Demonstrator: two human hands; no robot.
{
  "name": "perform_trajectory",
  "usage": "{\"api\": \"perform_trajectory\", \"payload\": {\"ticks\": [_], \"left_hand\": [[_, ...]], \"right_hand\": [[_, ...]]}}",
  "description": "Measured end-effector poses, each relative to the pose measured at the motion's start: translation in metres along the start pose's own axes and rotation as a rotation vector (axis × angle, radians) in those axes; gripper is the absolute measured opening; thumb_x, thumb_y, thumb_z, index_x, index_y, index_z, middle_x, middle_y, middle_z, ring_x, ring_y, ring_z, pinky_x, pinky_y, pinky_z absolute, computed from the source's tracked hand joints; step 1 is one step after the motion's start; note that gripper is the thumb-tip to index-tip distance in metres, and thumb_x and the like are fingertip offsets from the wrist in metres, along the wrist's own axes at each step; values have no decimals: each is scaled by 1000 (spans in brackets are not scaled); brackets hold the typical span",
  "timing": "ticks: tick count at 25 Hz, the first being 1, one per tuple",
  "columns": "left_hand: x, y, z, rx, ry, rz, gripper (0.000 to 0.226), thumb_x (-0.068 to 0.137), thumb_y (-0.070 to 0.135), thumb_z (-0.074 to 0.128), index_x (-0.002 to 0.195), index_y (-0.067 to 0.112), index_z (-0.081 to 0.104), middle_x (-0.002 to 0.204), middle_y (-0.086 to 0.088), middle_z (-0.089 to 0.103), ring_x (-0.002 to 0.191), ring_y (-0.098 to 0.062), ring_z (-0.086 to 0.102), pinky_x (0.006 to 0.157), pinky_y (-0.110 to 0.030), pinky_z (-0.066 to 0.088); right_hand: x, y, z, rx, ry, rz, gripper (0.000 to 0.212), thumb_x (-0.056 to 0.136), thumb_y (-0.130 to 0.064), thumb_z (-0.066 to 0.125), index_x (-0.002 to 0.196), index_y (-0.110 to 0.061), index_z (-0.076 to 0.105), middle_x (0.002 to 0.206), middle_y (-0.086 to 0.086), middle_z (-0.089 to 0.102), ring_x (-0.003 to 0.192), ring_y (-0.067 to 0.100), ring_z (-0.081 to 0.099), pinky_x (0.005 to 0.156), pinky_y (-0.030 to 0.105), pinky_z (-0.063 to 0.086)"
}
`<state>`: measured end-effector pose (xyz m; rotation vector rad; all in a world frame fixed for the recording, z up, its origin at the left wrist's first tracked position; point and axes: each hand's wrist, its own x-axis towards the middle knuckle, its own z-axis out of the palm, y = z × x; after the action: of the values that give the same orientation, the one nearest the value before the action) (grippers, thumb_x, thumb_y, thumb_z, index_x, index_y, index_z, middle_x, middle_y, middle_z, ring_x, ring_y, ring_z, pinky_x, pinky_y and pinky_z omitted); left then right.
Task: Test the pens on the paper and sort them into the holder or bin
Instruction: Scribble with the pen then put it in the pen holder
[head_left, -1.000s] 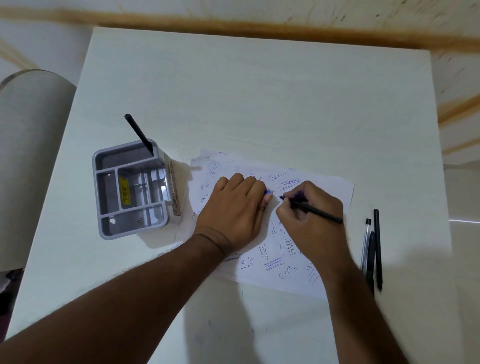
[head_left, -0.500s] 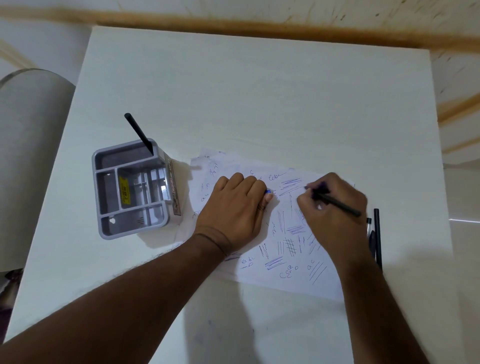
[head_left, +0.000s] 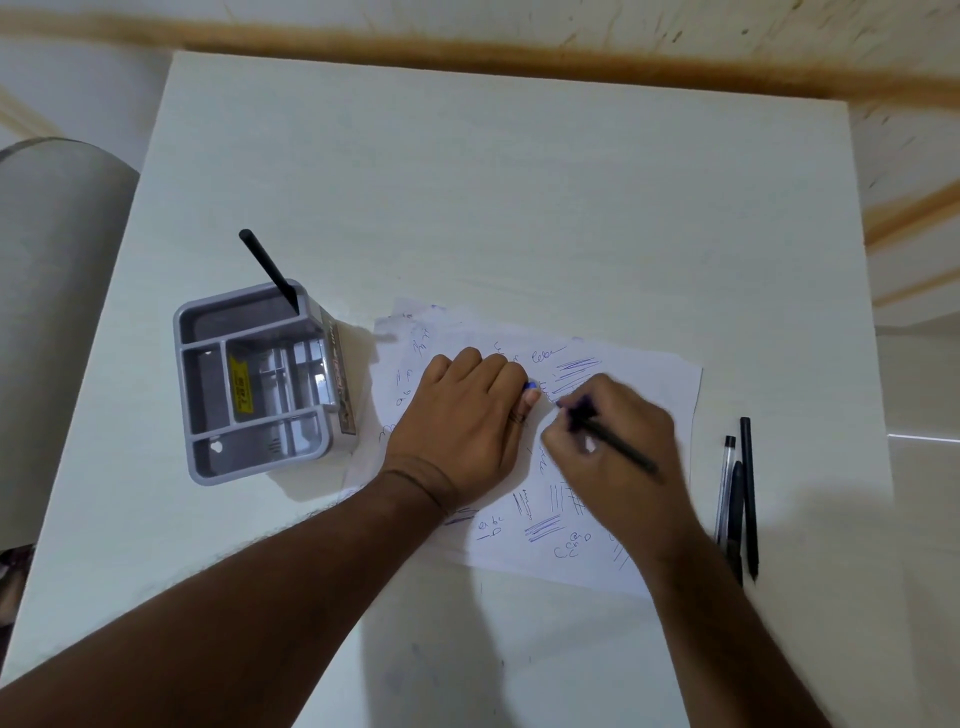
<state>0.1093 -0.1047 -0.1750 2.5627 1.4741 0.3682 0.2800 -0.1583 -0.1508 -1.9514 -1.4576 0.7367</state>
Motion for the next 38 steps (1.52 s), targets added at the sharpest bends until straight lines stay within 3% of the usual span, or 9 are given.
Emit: {"api": "perform_trajectory", "payload": {"ticks": [2, 5, 10, 14, 19, 24, 28, 32, 38], "left_hand": [[0, 0, 0, 0, -2, -2, 39, 111, 36, 27, 91, 20, 56, 83, 2, 54, 79, -26, 43, 75, -38, 32], [1, 1, 0, -9, -3, -13, 43, 111, 37, 22, 91, 20, 56, 83, 3, 53, 79, -25, 42, 75, -38, 33], [0, 0, 0, -3, -10, 3, 37, 110, 36, 29, 91, 19, 57, 84, 1, 54, 79, -26, 44, 75, -39, 34], [1, 0, 0, -13, -16, -3, 36, 110, 37, 29, 91, 21, 56, 83, 3, 53, 79, -25, 43, 75, -39, 33], [0, 1, -1, -13, -15, -5, 32, 109, 34, 34, 91, 20, 56, 84, 2, 54, 79, -26, 43, 74, -39, 32], [-1, 0, -1, -74, -1, -1, 26, 110, 30, 36, 97, 19, 57, 90, 3, 54, 80, -24, 43, 75, -36, 29], [-1, -1, -4, -106, -19, 20, 17, 102, 19, 42, 106, 18, 59, 97, 1, 55, 83, -25, 45, 75, -36, 30], [-1, 0, -6, -96, -37, 35, 20, 100, 19, 41, 105, 17, 59, 97, 0, 56, 83, -25, 46, 74, -38, 33], [-1, -1, -5, -98, -25, 47, 8, 99, 15, 56, 105, 19, 59, 97, 2, 56, 83, -24, 45, 74, -37, 32]], "right_hand": [[-1, 1, -2, 10, -20, -1, 9, 84, -21, 68, 87, -22, 59, 76, -7, 66, 73, 9, 63, 62, 13, 44], [20, 11, -20, 42, 191, 119, 6, 82, -24, 63, 85, -19, 65, 77, -6, 70, 72, 13, 65, 62, 13, 46], [-3, -5, -3, -35, -70, -37, 11, 82, -29, 63, 84, -25, 54, 74, -10, 63, 72, 10, 61, 62, 25, 47], [15, 10, -18, -12, 150, 96, 14, 78, -33, 59, 84, -22, 63, 74, -9, 68, 69, 14, 66, 64, 32, 55], [-5, 1, -5, -45, -59, -13, 8, 83, -29, 64, 86, -24, 57, 78, -8, 66, 74, 13, 64, 65, 28, 52], [20, 11, -33, 412, 224, 318, 10, 85, -16, 67, 81, -24, 70, 77, -3, 77, 71, 17, 70, 66, 34, 53], [10, -13, -21, 685, 88, 382, 13, 86, -8, 67, 81, -19, 72, 75, 17, 71, 63, 17, 54, 58, 29, 41], [4, -22, -7, 810, 10, 404, 13, 93, 0, 66, 87, -11, 69, 72, 6, 72, 56, 9, 55, 55, 20, 41], [4, -22, -2, 818, -7, 411, 6, 91, -6, 67, 88, -11, 70, 74, 8, 73, 62, 17, 56, 58, 25, 43]]}}
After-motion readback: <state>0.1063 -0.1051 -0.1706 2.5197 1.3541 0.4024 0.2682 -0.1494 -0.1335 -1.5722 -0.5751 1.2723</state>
